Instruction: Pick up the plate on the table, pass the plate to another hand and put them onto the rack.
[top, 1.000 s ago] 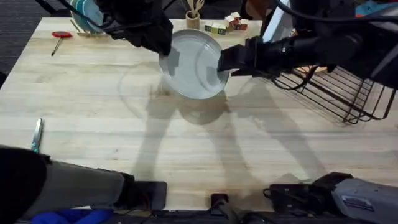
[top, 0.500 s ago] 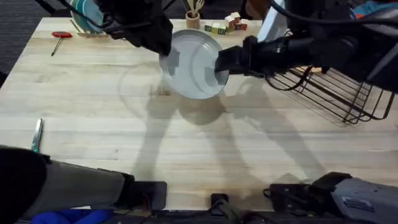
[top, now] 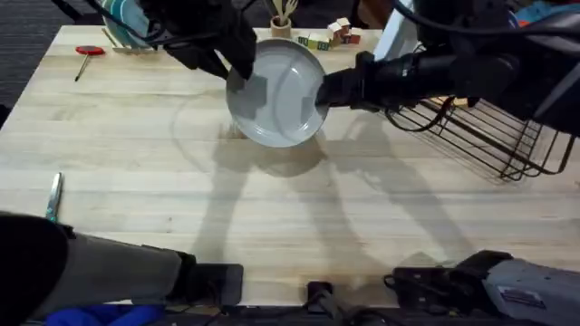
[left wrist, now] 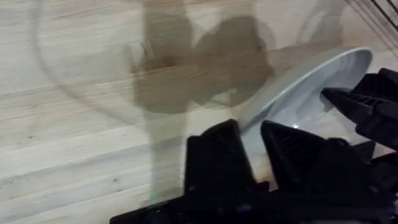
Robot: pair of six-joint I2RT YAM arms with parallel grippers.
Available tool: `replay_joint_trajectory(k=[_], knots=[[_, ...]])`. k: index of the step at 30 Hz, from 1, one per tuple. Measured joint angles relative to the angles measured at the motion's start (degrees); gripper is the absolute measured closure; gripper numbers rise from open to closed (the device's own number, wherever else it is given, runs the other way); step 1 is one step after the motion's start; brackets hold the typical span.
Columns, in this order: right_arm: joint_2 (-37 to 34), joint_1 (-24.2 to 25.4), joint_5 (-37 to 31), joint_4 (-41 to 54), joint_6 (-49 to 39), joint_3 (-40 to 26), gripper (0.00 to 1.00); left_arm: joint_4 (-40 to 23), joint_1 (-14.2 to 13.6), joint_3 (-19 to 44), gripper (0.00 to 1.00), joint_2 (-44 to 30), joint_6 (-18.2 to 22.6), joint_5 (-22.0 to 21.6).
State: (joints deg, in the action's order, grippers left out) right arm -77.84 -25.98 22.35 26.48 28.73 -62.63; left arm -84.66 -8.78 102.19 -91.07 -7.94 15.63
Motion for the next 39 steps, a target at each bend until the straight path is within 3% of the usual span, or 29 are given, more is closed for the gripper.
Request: replay_joint_trajectory(k=[3, 5, 6, 8, 9, 18, 26, 31, 32, 39], knots=[[0.0, 0.0, 0.0, 0.1, 0.0, 0.0, 0.968, 0.0, 0.0, 0.0, 0.588, 0.0, -0.1, 0.3], [0.0, 0.0, -0.1, 0.2, -0.4, 0.0, 0.969, 0.0, 0.0, 0.0, 0.449, 0.0, -0.1, 0.7], [0.0, 0.0, -0.3, 0.4, -0.7, 0.0, 0.969, 0.0, 0.0, 0.0, 0.369, 0.0, -0.2, 1.0], [0.0, 0.0, -0.3, 0.4, -1.3, 0.0, 0.969, 0.0, 0.0, 0.0, 0.073, 0.0, -0.3, 1.2], [0.0, 0.0, -0.3, 0.3, -1.7, 0.0, 0.969, 0.0, 0.0, 0.0, 0.027, 0.0, -0.3, 1.2], [0.0, 1.2, -0.3, 0.4, -3.1, 0.0, 0.971, 0.0, 0.0, 0.0, 0.007, 0.0, -0.4, 1.3], [3.0, 8.0, -0.4, 0.5, -8.1, 0.0, 0.971, 0.0, 0.0, 0.0, 0.007, 0.0, -0.4, 1.6], [8.7, 14.2, -0.5, 0.5, -13.9, 0.0, 0.972, 0.0, 0.0, 0.0, 0.007, 0.0, -0.4, 2.3], [12.0, 20.1, -0.5, 0.5, -18.2, 0.0, 0.973, 0.0, 0.0, 0.0, 0.006, 0.0, -0.4, 2.6], [17.1, 31.5, -0.5, 0.5, -26.7, 0.0, 0.973, 0.0, 0.0, 0.0, 0.007, 0.0, -0.4, 2.7]])
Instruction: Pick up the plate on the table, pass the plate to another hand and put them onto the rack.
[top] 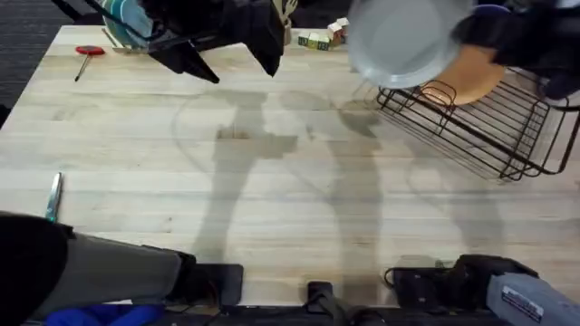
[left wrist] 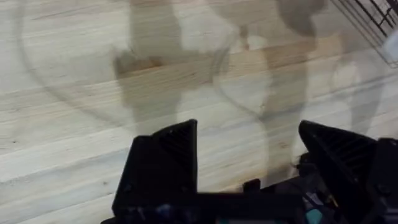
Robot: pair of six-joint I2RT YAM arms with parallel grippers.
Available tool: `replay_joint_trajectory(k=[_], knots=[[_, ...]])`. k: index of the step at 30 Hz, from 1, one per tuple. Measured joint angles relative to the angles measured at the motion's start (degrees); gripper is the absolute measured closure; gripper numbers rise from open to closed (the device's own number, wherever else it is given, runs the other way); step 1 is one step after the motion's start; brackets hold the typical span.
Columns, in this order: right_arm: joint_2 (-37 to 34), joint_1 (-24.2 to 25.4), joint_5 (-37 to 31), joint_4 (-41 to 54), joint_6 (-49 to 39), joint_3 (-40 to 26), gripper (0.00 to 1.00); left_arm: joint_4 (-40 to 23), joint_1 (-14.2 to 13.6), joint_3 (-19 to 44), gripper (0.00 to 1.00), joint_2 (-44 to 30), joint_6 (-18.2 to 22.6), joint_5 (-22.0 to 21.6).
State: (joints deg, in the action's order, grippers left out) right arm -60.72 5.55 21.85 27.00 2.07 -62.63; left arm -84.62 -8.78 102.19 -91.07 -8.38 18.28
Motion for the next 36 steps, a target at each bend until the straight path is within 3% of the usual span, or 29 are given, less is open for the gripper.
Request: replay_joint_trajectory(k=[7, 16, 24, 36], knots=[[4.4, 8.9, 0.0, -2.5, -10.4, 0.0, 0.973, 0.0, 0.0, 0.0, 0.007, 0.0, 0.0, 0.0], [5.6, 15.9, 0.0, -7.3, -28.5, 0.0, 0.973, 0.0, 0.0, 0.0, 0.007, 0.0, 0.0, 0.0], [5.5, 19.3, 0.0, -7.4, -45.9, 0.0, 0.973, 0.0, 0.0, 0.0, 0.007, 0.0, 0.0, 0.0], [-1.8, 20.6, 0.0, -12.8, -53.3, 0.0, 0.973, 0.0, 0.0, 0.0, 0.007, 0.0, 0.0, 0.0]])
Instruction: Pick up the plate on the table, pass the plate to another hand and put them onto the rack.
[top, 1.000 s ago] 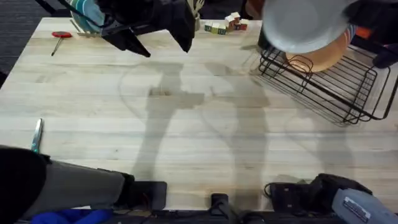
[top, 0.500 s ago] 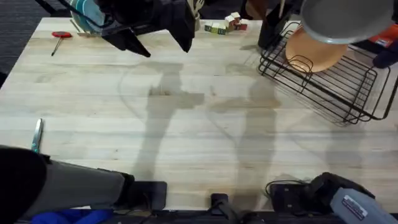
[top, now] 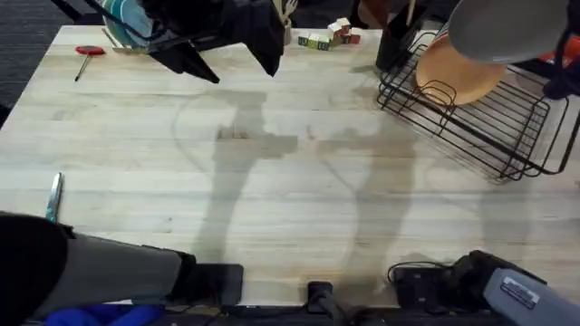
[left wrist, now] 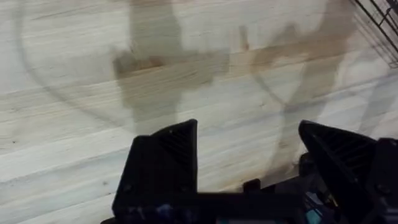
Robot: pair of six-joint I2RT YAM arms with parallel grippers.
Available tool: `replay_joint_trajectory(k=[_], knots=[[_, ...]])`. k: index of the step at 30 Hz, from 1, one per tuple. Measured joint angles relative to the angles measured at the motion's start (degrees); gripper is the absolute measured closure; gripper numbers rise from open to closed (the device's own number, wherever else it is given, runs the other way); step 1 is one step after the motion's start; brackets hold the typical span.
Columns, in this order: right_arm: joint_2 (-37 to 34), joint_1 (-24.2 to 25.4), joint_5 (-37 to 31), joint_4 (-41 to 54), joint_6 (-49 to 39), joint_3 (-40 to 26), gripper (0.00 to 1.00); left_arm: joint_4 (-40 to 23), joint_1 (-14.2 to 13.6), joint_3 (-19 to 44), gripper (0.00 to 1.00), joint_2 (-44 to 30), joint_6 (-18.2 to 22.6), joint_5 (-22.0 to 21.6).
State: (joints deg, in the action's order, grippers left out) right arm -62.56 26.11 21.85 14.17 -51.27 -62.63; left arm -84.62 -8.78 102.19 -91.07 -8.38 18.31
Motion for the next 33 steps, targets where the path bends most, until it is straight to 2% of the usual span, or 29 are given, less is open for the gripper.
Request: replay_joint_trajectory(k=[14, 33], knots=[[-10.2, 0.0, 0.0, -4.7, -0.5, 0.0, 0.973, 0.0, 0.0, 0.0, 0.007, 0.0, 0.0, 0.0], [-19.0, 0.0, 0.0, -4.8, -0.7, 0.0, 0.973, 0.0, 0.0, 0.0, 0.008, 0.0, 0.0, 0.0]])
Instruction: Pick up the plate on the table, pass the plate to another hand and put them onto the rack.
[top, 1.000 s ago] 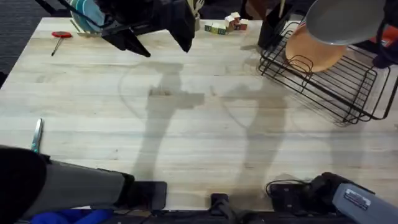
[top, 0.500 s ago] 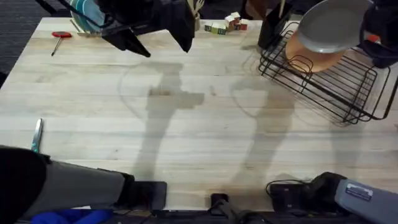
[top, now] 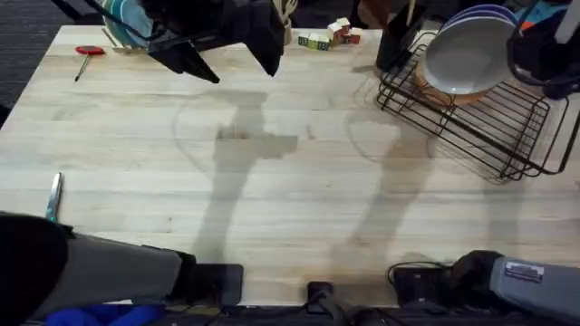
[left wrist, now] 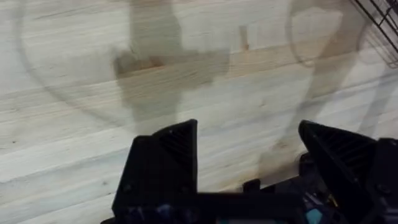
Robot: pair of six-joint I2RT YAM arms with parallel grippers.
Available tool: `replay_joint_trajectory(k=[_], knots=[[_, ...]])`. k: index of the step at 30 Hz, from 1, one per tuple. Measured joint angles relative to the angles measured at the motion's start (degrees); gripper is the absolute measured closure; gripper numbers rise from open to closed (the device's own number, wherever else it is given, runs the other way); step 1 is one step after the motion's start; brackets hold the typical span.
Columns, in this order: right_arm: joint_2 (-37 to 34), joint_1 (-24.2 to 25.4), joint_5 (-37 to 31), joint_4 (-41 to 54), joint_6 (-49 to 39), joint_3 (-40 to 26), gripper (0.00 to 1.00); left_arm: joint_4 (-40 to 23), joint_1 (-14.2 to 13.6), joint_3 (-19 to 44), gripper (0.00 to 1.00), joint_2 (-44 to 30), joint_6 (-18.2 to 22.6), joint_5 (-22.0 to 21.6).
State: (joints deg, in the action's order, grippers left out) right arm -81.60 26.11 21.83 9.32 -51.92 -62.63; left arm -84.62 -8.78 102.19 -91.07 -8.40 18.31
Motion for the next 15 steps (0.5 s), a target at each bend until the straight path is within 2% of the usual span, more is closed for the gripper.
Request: replay_joint_trajectory(k=[15], knots=[[-1.1, 0.0, 0.0, 1.4, 0.0, 0.0, 0.973, 0.0, 0.0, 0.0, 0.008, 0.0, 0.0, 0.0]])
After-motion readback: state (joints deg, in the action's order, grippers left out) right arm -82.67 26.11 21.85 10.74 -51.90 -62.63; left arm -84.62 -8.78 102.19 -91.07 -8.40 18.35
